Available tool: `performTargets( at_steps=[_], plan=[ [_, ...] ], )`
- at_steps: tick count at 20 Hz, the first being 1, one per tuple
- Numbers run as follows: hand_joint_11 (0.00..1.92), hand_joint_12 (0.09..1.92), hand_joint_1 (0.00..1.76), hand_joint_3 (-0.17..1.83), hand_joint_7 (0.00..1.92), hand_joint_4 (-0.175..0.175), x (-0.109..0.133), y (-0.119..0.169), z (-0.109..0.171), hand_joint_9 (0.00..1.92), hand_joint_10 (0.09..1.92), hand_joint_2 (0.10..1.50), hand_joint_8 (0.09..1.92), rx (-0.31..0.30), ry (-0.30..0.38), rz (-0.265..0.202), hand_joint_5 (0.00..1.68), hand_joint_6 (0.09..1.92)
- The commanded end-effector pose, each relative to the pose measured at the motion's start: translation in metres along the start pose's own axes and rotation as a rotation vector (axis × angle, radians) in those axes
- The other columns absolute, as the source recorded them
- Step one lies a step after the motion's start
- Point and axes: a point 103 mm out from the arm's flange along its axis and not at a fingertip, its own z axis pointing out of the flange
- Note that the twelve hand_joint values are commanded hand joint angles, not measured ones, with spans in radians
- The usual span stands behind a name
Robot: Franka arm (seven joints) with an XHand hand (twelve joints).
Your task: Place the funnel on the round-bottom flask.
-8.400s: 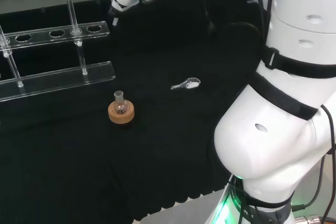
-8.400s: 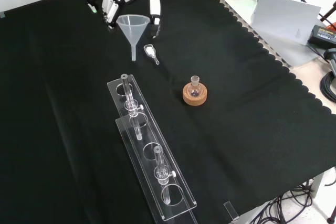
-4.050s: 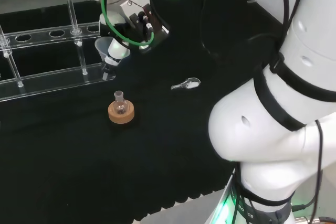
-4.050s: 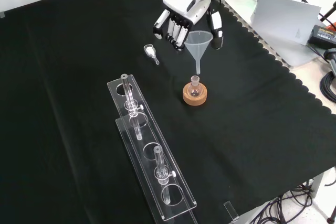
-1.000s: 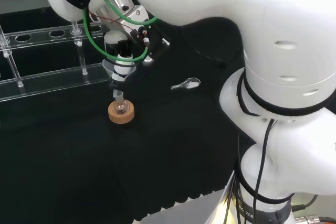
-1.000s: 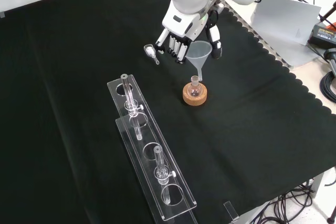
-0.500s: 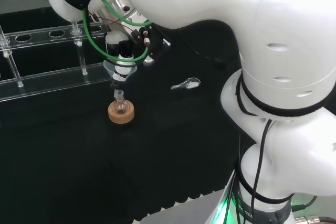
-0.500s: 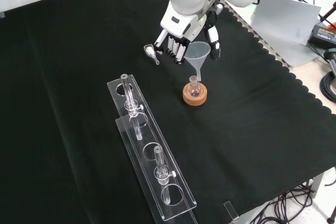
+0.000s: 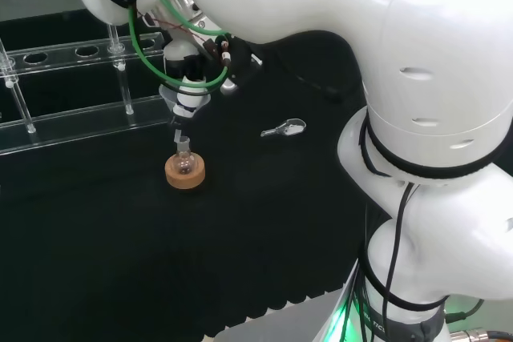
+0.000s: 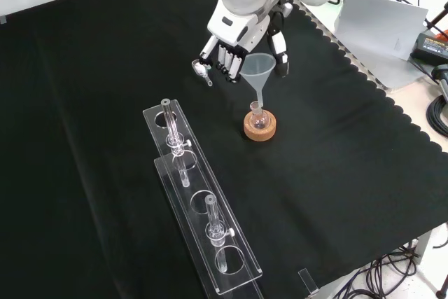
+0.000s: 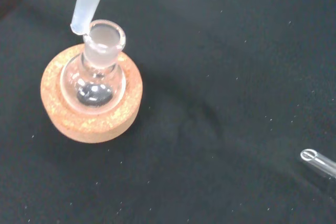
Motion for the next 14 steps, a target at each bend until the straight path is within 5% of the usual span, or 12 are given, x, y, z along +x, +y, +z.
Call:
performTargets(
  at_steps=[1,14],
  plan=[
    [0.00,1.51,0.75,0.51,1.22,0.047,-0.005,0.002,-0.008,1.06,0.31,0.58,0.47,-0.021,0.003,0.002,0.85,0.75],
    [0.00,1.51,0.75,0.51,1.22,0.047,-0.015,0.006,-0.003,1.06,0.30,0.58,0.48,0.001,-0.007,0.016,0.85,0.75]
  ],
)
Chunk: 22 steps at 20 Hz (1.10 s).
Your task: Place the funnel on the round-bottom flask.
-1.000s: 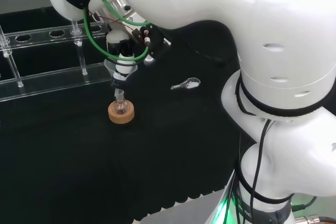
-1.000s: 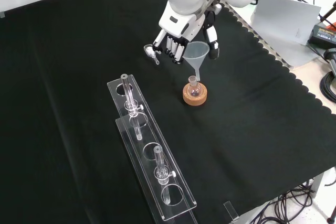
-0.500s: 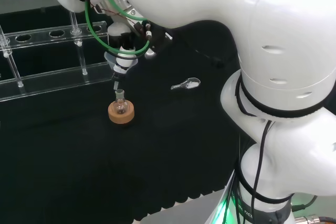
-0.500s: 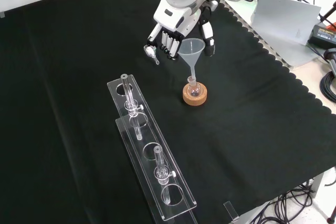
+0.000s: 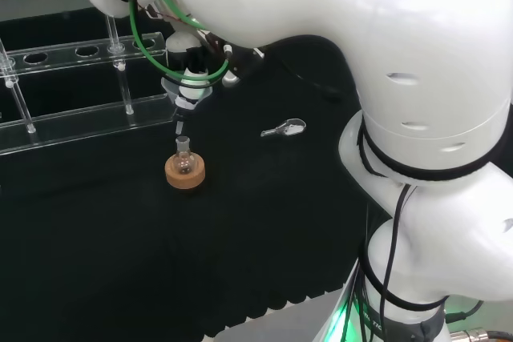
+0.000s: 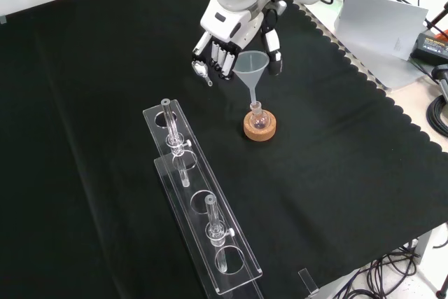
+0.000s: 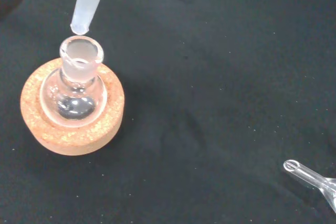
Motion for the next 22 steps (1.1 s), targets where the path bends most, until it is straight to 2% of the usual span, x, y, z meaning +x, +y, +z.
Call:
performTargets(
  at_steps=[1,9,14,22],
  plan=[
    [0.00,1.51,0.75,0.51,1.22,0.047,-0.003,0.001,0.002,1.06,0.30,0.58,0.48,0.010,-0.001,0.008,0.85,0.75],
    [0.00,1.51,0.75,0.51,1.22,0.047,0.004,0.001,0.011,1.06,0.30,0.58,0.48,0.039,0.005,0.017,0.85,0.75],
    [0.00,1.51,0.75,0.51,1.22,0.047,0.007,-0.001,0.011,1.06,0.30,0.58,0.48,0.033,0.007,0.022,0.85,0.75],
    [0.00,1.51,0.75,0.51,1.22,0.047,0.016,-0.003,0.015,1.06,0.30,0.58,0.48,0.040,0.012,0.007,0.85,0.75]
  ],
)
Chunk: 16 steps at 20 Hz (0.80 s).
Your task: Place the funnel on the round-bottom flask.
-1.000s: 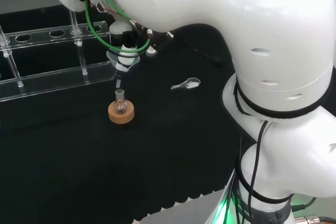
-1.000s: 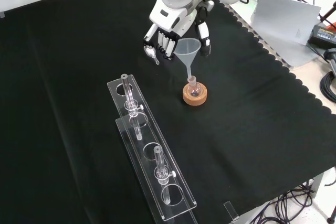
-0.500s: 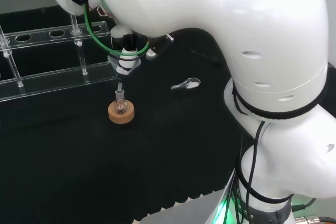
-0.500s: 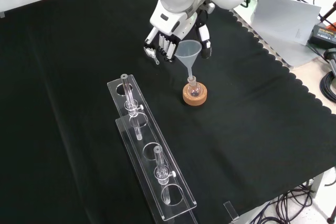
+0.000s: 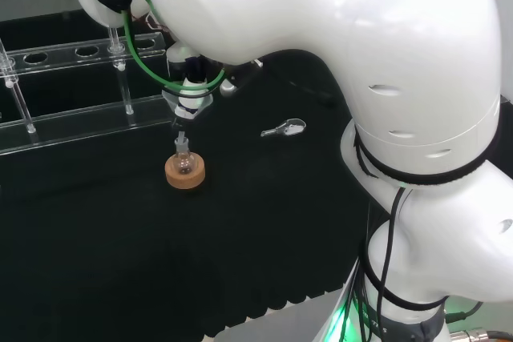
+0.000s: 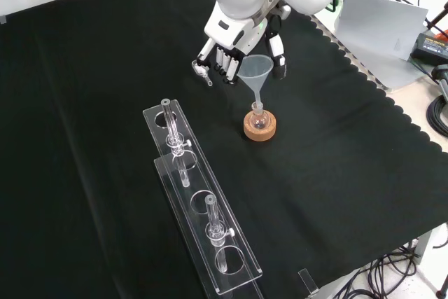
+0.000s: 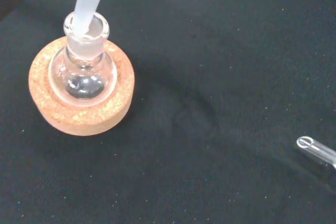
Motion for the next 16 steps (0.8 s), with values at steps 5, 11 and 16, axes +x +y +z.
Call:
performTargets(
  at_steps=[5,11,16],
  plan=[
    [0.00,1.51,0.75,0.51,1.21,0.047,0.011,0.001,0.013,1.06,0.30,0.58,0.48,0.013,0.003,-0.017,0.85,0.75],
    [0.00,1.51,0.75,0.51,1.21,0.047,0.006,0.007,0.018,1.06,0.30,0.58,0.48,0.020,0.043,-0.011,0.85,0.75],
    [0.00,1.51,0.75,0.51,1.21,0.046,-0.003,0.013,0.022,1.06,0.30,0.58,0.48,0.023,0.039,-0.005,0.85,0.75]
  ],
)
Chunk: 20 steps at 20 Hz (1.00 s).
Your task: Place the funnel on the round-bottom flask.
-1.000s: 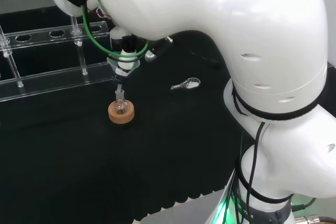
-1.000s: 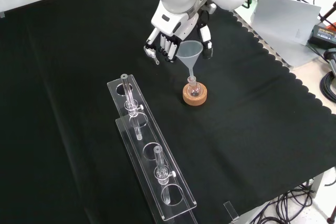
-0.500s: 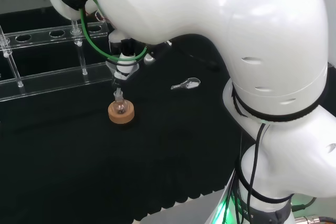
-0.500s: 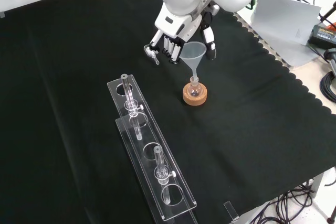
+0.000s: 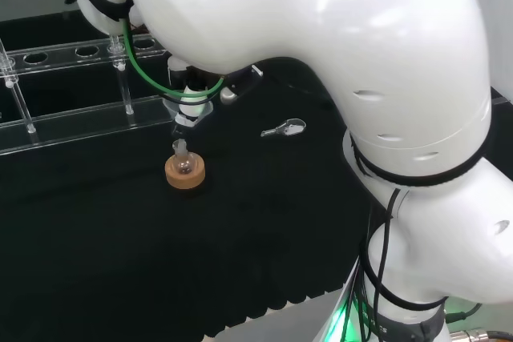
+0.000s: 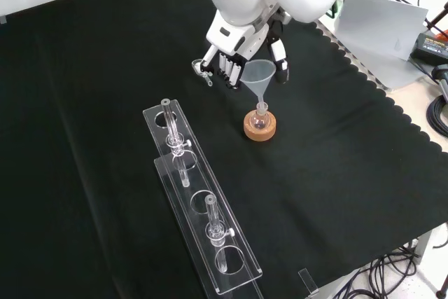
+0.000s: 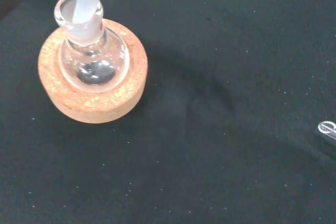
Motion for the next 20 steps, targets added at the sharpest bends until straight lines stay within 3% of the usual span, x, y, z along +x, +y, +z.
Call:
performTargets(
  at_steps=[1,9,20],
  plan=[
    [0.00,1.51,0.75,0.51,1.21,0.046,-0.010,0.009,0.006,1.06,0.30,0.58,0.48,0.002,0.008,0.006,0.85,0.75],
    [0.00,1.51,0.75,0.51,1.21,0.046,-0.013,0.013,0.006,1.06,0.30,0.58,0.48,-0.008,0.009,0.010,0.85,0.75],
    [0.00,1.51,0.75,0.51,1.21,0.045,0.013,0.006,0.022,1.05,0.30,0.58,0.48,0.040,-0.015,-0.057,0.84,0.75]
  ],
)
